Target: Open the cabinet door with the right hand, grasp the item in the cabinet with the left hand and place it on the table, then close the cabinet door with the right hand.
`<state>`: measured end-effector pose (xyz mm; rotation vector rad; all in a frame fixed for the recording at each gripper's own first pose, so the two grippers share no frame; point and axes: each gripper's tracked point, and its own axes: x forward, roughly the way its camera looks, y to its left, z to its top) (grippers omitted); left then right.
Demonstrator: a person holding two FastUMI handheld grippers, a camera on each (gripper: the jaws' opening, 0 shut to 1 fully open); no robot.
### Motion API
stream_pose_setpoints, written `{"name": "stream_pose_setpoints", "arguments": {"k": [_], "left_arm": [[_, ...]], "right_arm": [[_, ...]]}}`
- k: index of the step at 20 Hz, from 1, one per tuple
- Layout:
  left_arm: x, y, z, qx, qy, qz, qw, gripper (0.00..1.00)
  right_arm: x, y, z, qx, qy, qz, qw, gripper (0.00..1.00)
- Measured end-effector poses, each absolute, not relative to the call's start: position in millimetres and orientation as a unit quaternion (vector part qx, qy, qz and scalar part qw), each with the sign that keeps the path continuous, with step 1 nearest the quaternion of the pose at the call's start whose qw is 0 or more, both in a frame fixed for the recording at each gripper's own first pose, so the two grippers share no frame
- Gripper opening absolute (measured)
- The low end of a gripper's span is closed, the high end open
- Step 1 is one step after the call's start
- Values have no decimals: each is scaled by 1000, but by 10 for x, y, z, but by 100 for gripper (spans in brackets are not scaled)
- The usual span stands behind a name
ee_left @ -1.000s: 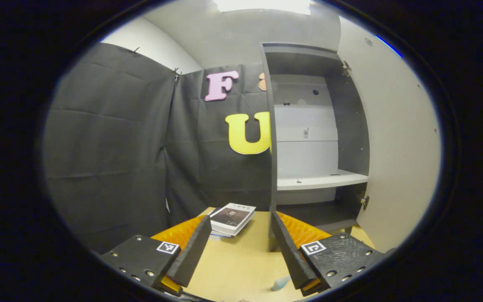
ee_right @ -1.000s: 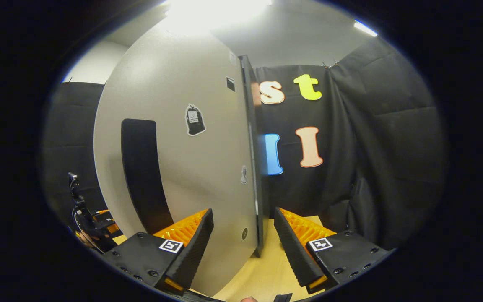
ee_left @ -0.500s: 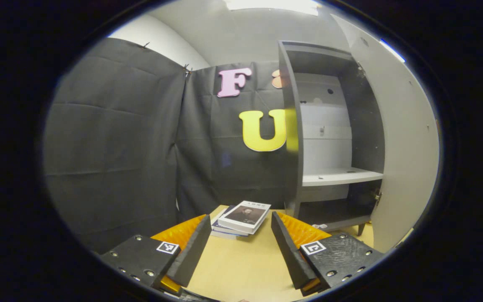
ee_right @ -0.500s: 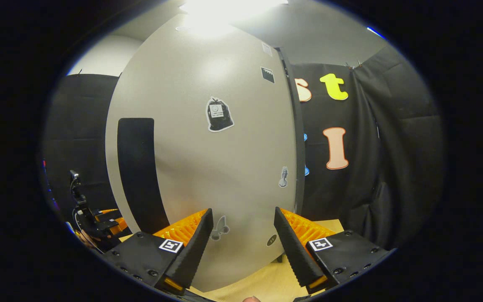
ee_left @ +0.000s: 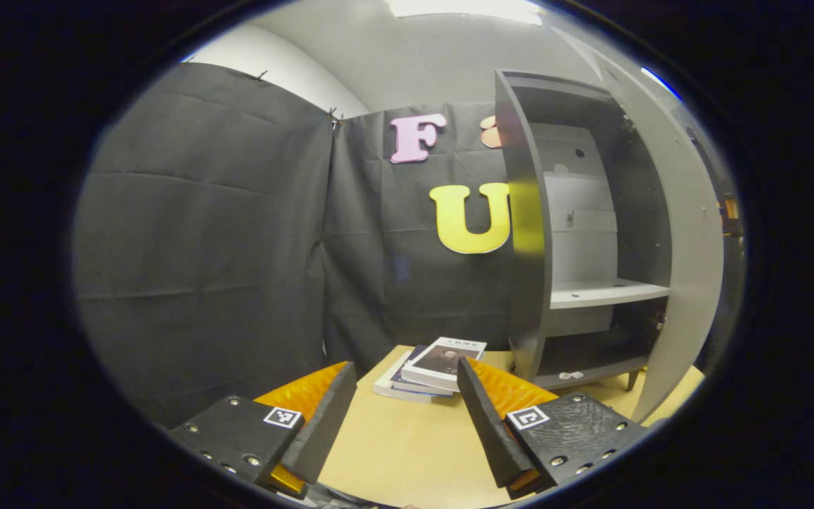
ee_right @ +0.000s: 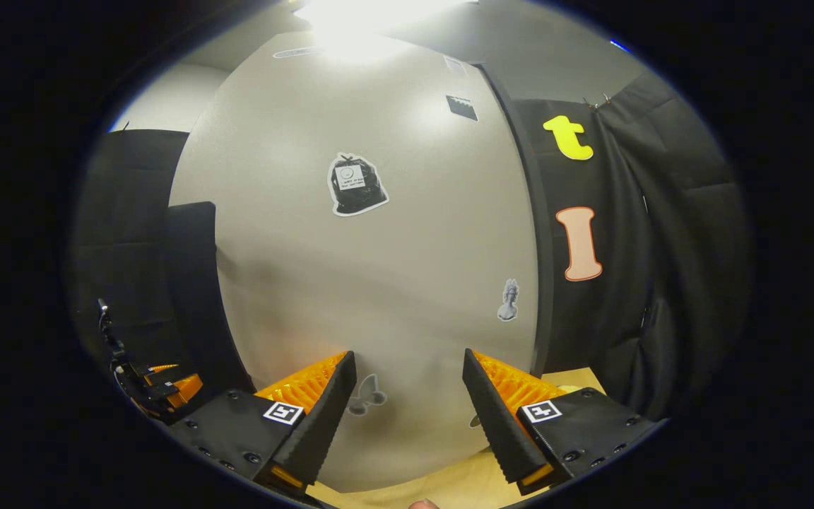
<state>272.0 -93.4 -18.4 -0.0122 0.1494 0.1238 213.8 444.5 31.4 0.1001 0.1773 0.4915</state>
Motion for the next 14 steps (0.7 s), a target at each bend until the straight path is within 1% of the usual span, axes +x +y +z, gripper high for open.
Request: {"name": "stream_pose_setpoints", "arguments": {"k": [8, 13, 14], "left_arm": [[2671, -821, -232, -4, 86, 78, 993, 87], [2662, -782, -251, -1, 90, 83, 992, 87], [2647, -774, -252, 0, 91, 83, 992, 87]], "right_arm": [[2559, 4760, 95, 39, 97, 206, 973, 96], [2683, 4957, -53, 22, 116, 189, 975, 96], [2688, 4935, -15, 21, 105, 180, 978, 89]]}}
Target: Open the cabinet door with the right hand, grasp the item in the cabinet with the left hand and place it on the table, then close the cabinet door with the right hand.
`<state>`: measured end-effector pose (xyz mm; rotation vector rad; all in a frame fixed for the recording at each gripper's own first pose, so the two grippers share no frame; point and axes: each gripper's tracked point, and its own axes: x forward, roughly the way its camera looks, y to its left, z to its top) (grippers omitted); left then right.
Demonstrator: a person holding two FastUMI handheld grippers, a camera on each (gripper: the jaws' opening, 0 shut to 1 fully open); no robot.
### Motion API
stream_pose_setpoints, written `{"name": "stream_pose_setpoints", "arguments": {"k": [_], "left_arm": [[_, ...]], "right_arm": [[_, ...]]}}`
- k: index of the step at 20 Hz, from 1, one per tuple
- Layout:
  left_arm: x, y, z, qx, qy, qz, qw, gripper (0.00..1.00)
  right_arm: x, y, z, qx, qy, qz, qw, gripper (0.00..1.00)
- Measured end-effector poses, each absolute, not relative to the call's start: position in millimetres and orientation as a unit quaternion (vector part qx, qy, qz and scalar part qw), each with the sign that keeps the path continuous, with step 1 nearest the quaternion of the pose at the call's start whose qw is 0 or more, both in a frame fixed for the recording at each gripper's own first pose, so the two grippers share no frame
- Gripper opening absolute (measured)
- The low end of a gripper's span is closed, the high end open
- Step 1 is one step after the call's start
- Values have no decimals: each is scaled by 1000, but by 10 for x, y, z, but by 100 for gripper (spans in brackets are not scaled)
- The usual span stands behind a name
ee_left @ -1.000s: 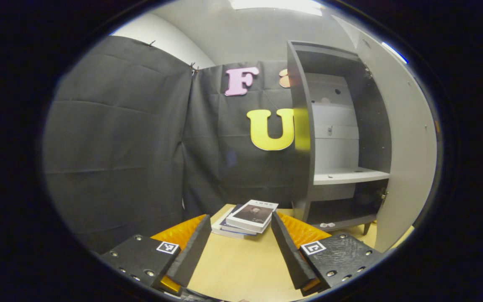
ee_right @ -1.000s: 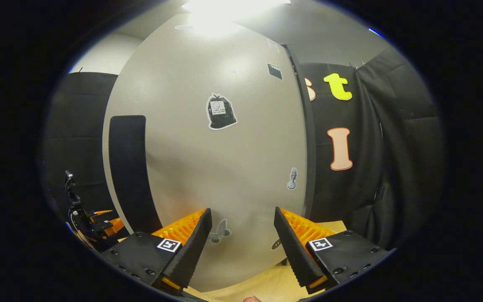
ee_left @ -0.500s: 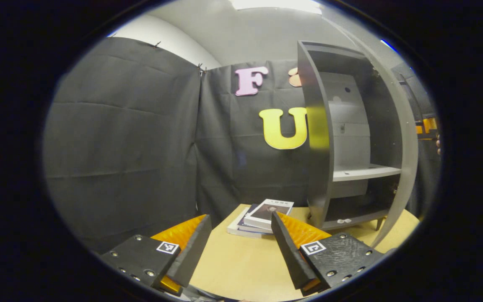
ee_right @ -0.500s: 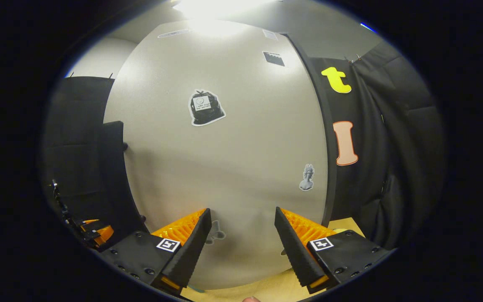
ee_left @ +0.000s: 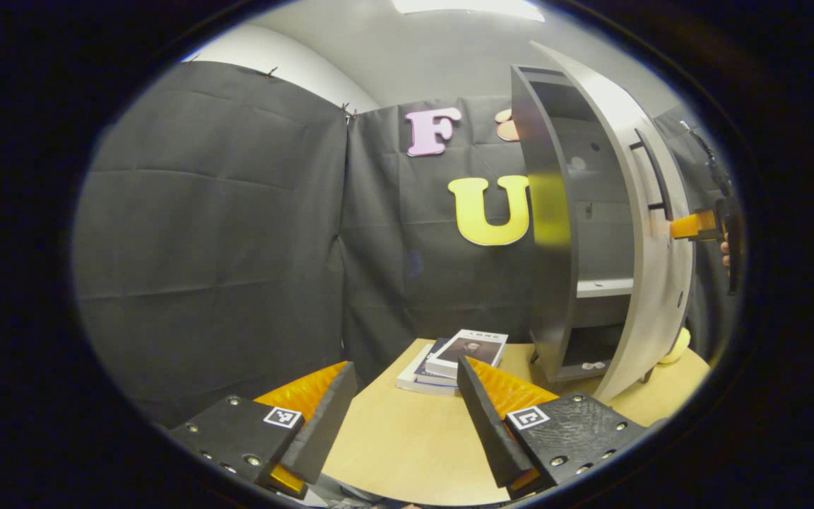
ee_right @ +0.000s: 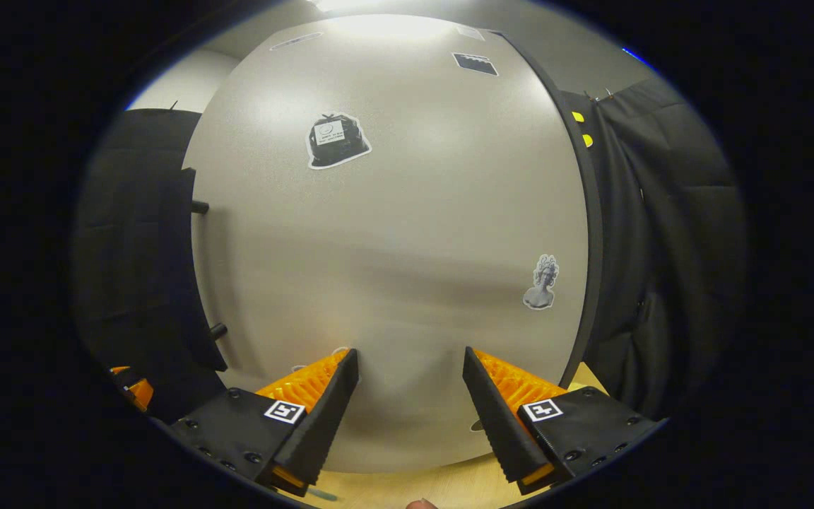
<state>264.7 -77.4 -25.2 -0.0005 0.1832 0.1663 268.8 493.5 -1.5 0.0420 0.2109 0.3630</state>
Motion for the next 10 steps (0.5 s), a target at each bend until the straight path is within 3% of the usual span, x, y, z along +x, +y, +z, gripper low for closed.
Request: {"name": "stream_pose_setpoints", "arguments": {"k": [2, 3, 4, 10], "left_arm": [[2650, -780, -252, -2, 92, 81, 992, 87], [2650, -791, -252, -1, 93, 80, 992, 87], [2652, -783, -251, 0, 93, 79, 993, 87], [2692, -832, -208, 2, 87, 67, 994, 87]], "right_arm": [[2697, 4974, -27, 22, 105, 178, 978, 97], [2741, 4992, -35, 23, 104, 176, 979, 91], [2770, 5005, -38, 22, 102, 174, 979, 97], [2885, 5066, -60, 31, 91, 163, 982, 97]]}}
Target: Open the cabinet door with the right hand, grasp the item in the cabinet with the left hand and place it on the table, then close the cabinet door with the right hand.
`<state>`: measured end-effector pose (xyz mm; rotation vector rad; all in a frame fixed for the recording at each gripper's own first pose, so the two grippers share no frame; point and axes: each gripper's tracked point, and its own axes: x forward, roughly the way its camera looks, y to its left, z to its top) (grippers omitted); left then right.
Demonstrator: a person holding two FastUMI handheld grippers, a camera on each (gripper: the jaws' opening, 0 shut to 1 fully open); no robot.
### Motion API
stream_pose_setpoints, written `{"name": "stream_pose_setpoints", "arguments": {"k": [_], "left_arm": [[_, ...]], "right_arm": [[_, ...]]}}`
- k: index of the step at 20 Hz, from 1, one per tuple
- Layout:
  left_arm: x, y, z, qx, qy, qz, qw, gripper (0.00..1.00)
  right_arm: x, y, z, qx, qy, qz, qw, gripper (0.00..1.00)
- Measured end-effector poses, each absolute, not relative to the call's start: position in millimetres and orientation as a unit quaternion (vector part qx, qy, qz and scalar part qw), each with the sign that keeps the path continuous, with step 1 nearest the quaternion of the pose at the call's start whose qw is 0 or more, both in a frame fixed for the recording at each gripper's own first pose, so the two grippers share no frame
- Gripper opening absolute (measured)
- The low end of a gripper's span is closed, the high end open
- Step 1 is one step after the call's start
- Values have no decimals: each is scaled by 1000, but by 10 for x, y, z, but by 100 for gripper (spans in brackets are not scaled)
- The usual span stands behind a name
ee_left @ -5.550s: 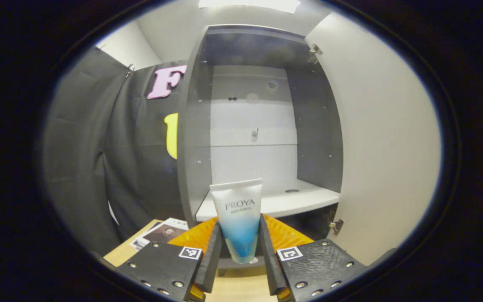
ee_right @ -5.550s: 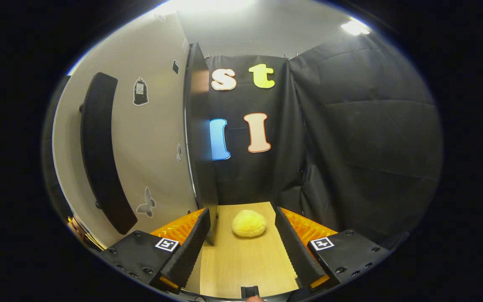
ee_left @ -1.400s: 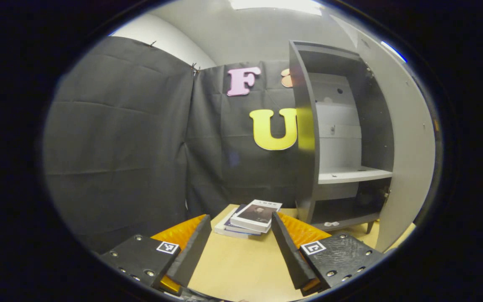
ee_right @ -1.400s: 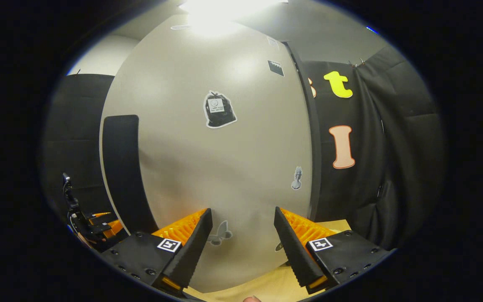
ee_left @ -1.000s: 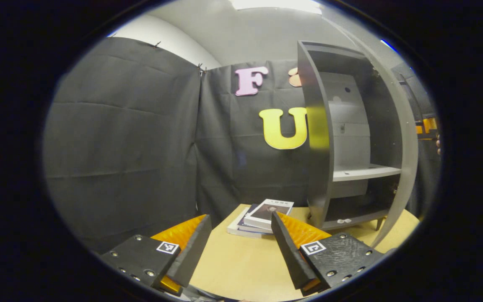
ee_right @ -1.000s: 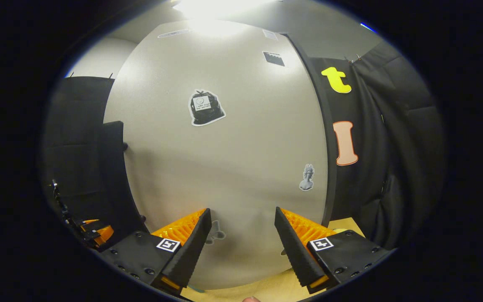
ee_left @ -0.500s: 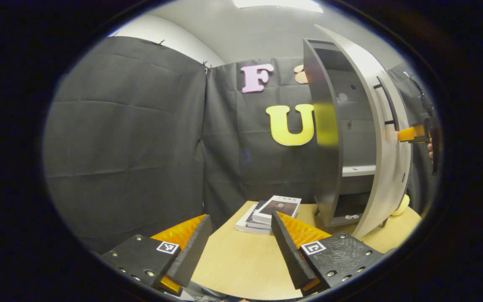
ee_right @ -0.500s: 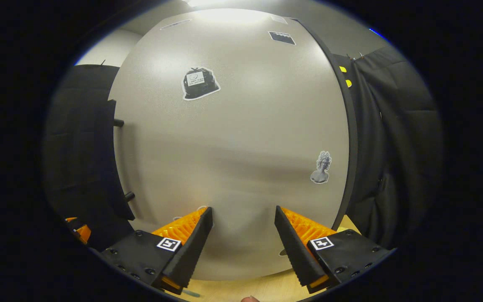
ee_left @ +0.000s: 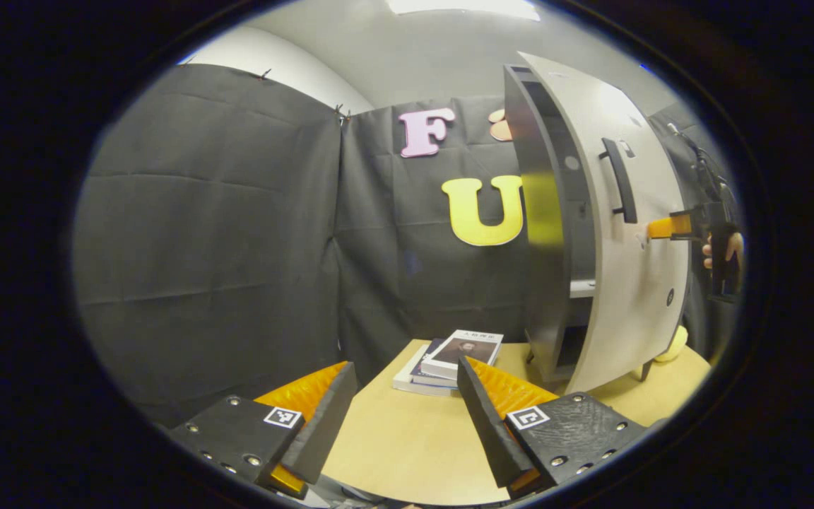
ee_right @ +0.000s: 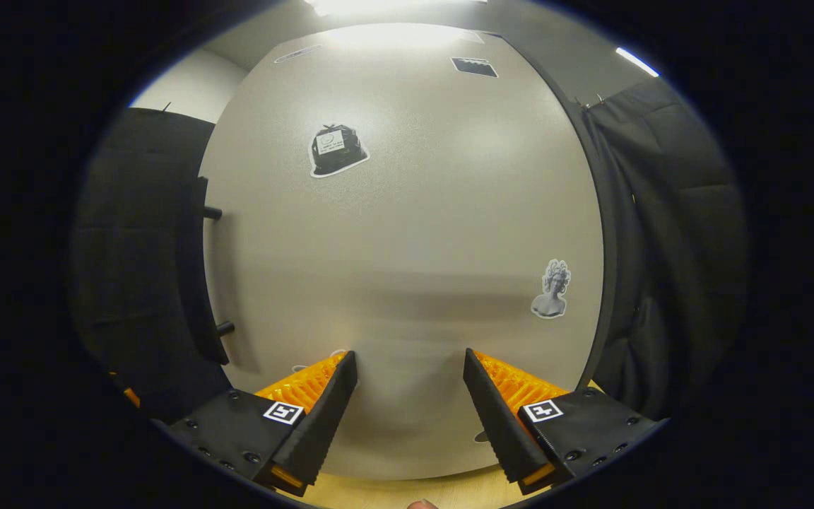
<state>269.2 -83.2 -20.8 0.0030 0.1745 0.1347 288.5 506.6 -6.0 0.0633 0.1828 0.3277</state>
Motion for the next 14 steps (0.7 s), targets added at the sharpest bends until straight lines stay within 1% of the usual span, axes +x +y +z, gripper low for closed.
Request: {"name": "stream_pose_setpoints", "arguments": {"k": [4, 8, 13, 14], "left_arm": [[2733, -919, -158, -1, 83, 55, 995, 87], [2819, -1002, -60, 7, 69, 40, 997, 87], [2910, -1224, 39, -5, 51, 11, 999, 90], [2916, -1267, 48, -5, 49, 6, 999, 88]], "right_arm": [[2768, 5001, 30, 31, 80, 178, 980, 97], [2464, 4699, 160, 10, 60, 188, 980, 98], [2176, 4132, 383, 10, 23, 167, 986, 98], [2139, 3993, 429, 11, 15, 160, 987, 98]]}}
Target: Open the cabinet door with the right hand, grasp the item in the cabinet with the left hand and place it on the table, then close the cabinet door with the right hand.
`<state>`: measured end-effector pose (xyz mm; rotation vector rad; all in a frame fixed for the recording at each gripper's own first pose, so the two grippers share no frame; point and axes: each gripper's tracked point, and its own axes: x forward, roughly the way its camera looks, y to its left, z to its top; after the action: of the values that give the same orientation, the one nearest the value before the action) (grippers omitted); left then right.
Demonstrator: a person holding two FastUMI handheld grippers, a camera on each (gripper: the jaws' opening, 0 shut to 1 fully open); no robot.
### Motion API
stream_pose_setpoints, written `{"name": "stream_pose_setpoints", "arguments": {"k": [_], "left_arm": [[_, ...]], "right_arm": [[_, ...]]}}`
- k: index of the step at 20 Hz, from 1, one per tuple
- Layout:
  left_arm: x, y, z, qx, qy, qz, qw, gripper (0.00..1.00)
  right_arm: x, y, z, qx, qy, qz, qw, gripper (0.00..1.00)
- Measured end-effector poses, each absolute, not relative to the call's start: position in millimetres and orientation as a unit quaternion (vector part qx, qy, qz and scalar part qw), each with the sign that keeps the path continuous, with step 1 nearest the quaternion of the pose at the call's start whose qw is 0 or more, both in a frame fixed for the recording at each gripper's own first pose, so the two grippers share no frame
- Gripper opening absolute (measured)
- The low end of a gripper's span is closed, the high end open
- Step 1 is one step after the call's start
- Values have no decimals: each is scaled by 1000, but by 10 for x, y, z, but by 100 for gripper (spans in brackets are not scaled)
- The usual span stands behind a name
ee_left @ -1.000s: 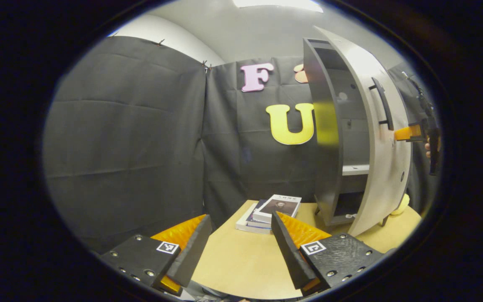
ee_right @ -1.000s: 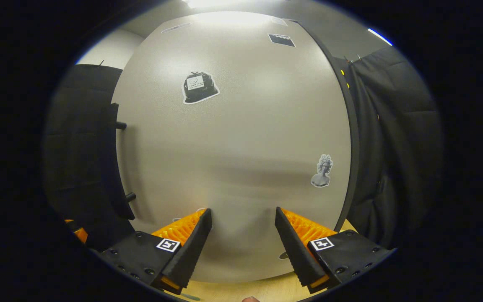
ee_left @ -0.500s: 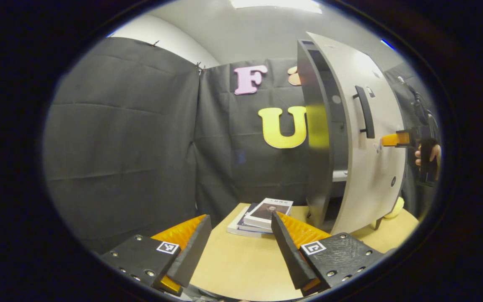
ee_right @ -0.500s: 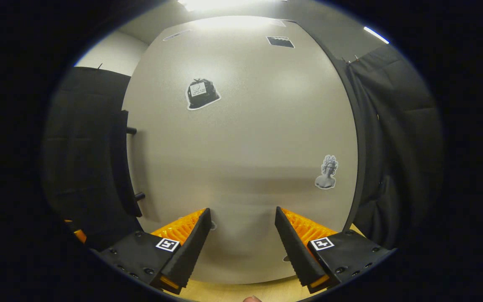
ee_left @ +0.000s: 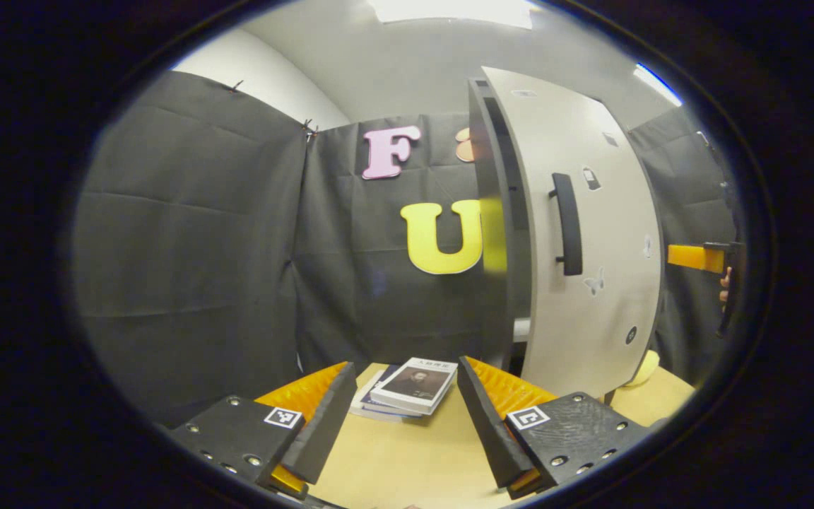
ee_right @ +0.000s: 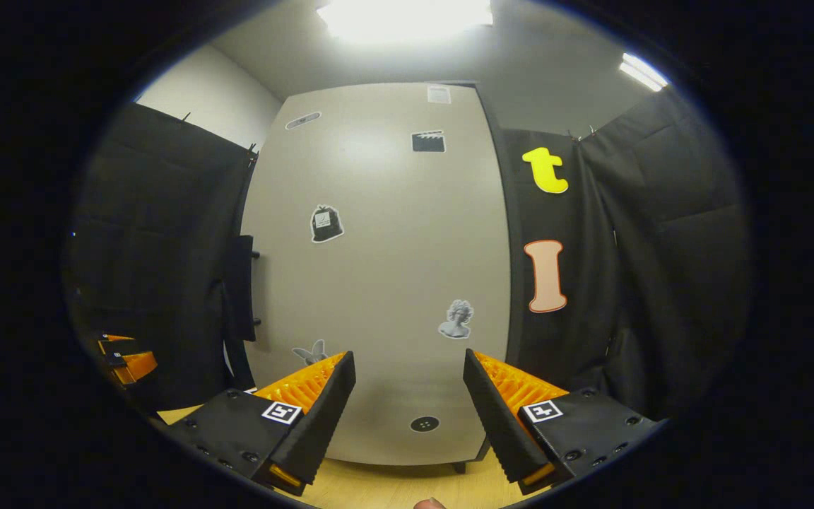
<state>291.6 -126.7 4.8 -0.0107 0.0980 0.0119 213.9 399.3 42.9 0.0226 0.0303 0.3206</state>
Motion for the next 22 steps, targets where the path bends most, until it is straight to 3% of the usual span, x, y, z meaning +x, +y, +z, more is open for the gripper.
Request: {"name": "stream_pose_setpoints", "arguments": {"k": [4, 10, 22], "left_arm": [[2953, -1389, 90, -3, 41, -11, 999, 87], [2986, -1530, 131, -6, 33, -26, 999, 87], [3011, -1536, 169, -4, 24, -18, 1000, 90]], "right_arm": [[2016, 3468, 479, 8, -7, 122, 992, 98], [1898, 2959, 201, 12, 26, 86, 996, 98], [1855, 2972, 204, 4, 23, 100, 995, 98]]}}
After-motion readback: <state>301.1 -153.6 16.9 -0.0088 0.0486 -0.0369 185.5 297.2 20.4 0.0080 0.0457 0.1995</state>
